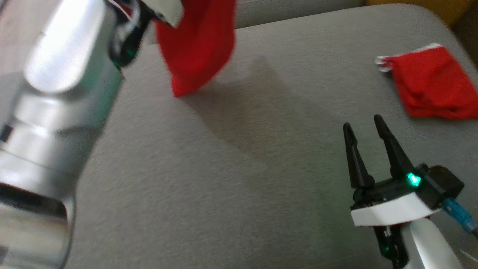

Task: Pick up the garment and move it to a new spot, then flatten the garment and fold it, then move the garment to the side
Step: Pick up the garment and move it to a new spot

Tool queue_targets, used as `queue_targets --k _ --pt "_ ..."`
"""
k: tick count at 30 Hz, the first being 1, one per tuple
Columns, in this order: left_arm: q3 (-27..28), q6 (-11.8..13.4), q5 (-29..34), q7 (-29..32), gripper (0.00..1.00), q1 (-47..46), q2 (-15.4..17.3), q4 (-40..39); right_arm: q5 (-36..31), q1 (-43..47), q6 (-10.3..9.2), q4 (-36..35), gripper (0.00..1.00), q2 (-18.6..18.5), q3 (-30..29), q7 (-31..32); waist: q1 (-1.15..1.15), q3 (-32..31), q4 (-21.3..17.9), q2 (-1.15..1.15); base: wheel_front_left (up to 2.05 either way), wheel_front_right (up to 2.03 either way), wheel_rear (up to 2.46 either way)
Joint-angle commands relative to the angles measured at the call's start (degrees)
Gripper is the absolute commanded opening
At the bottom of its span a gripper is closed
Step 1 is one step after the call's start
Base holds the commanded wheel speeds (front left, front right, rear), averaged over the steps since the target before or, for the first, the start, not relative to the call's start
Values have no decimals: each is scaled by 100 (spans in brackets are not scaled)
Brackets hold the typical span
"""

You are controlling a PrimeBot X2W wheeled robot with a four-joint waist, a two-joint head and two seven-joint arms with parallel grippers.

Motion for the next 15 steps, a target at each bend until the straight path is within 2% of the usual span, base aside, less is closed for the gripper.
queue_targets --k 1,8,15 --pt "66 10 -82 8 0 -2 103 -244 -3 -35 -5 -213 100 22 92 -59 2 -172 -495 0 0 0 0" --pt "-238 43 -437 -35 0 1112 -234 -463 -17 -24 -5 -301 100 108 44 -60 2 233 -717 0 0 0 0" --pt "-515 249 -435 -679 0 2443 -421 185 -20 -101 -5 -273 100 178 69 -60 2 674 -730 0 0 0 0"
